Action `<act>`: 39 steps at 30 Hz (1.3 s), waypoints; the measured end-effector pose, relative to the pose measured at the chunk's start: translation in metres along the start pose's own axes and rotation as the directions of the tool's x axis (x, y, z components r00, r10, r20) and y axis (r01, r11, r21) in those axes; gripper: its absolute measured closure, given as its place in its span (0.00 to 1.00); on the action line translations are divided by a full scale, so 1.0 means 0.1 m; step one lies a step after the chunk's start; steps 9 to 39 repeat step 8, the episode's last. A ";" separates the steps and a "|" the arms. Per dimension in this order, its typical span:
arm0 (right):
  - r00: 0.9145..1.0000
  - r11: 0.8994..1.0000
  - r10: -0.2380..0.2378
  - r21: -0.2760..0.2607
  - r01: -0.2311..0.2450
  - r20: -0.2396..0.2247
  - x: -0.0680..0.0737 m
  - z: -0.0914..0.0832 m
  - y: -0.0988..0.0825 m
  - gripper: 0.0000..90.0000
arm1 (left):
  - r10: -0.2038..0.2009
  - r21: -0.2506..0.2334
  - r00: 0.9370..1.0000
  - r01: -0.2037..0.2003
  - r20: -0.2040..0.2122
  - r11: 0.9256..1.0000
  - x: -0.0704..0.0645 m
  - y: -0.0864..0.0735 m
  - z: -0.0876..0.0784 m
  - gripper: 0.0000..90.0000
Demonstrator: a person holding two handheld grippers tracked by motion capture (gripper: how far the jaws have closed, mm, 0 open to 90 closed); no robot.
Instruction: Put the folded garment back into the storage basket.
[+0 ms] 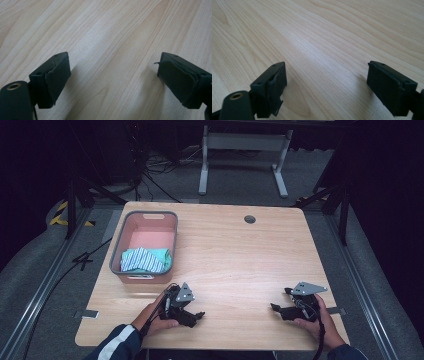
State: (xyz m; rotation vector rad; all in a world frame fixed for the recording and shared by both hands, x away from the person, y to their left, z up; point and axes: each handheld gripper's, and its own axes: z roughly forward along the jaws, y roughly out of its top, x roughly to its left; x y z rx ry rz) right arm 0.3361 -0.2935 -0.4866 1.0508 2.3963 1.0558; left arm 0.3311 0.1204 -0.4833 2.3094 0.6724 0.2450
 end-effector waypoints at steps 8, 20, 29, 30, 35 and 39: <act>1.000 1.000 0.001 0.000 -0.001 0.000 0.00 0.00 0.00 0.18 | 0.001 -0.002 1.000 -0.001 0.002 1.000 0.00 0.00 0.00 0.13; 1.000 1.000 0.001 0.000 -0.001 0.000 0.00 0.00 0.00 0.18 | 0.001 -0.002 1.000 -0.001 0.002 1.000 0.00 0.00 0.00 0.13; 1.000 1.000 0.001 0.000 -0.001 0.000 0.00 0.00 0.00 0.18 | 0.001 -0.002 1.000 -0.001 0.002 1.000 0.00 0.00 0.00 0.13; 1.000 1.000 0.001 0.000 -0.001 0.000 0.00 0.00 0.00 0.18 | 0.001 -0.002 1.000 -0.001 0.002 1.000 0.00 0.00 0.00 0.13; 1.000 1.000 0.001 0.000 -0.001 0.000 0.00 0.00 0.00 0.18 | 0.001 -0.002 1.000 -0.001 0.002 1.000 0.00 0.00 0.00 0.13; 1.000 1.000 0.001 0.000 -0.001 0.000 0.00 0.00 0.00 0.18 | 0.001 -0.002 1.000 -0.001 0.002 1.000 0.00 0.00 0.00 0.13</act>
